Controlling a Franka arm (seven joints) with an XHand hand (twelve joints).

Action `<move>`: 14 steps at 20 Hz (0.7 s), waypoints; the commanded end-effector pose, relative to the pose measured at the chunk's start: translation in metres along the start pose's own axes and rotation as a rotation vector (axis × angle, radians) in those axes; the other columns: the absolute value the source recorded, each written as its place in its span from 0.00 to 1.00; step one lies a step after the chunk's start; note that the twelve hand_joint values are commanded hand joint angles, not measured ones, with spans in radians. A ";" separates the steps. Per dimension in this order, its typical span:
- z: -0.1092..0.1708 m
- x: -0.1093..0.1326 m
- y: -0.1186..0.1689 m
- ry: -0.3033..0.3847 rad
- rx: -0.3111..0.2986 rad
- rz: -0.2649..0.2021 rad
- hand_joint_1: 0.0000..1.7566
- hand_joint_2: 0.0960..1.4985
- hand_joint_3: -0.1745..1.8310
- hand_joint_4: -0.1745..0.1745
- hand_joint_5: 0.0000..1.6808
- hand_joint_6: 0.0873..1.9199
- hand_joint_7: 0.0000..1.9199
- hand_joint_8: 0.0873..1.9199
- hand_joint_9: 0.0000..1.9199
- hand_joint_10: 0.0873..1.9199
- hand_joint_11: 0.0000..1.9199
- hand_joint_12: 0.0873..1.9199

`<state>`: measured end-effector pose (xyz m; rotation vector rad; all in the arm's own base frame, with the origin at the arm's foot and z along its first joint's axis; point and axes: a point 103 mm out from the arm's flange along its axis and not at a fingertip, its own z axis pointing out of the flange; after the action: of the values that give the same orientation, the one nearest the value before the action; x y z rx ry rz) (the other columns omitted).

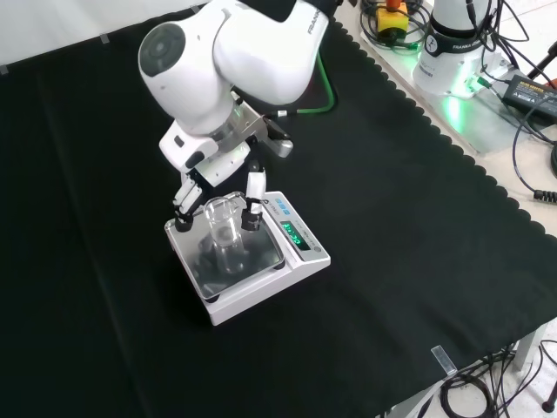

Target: Put the beaker on the electronic balance.

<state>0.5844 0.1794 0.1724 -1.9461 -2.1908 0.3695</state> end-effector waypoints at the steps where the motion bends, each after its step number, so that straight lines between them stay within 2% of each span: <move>1: -0.029 -0.031 -0.028 0.062 -0.100 0.055 0.25 0.53 0.01 0.12 0.12 0.03 0.15 0.50 0.45 0.44 0.56 0.52; 7: -0.042 -0.086 -0.067 0.094 -0.119 0.109 0.26 0.54 0.01 0.12 0.13 0.02 0.16 0.49 0.46 0.43 0.57 0.52; 14: -0.040 -0.146 -0.113 0.141 -0.122 0.153 0.26 0.55 0.01 0.11 0.15 0.02 0.17 0.49 0.46 0.43 0.57 0.51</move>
<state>0.5321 0.0880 0.2342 -2.0816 -2.1010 0.2014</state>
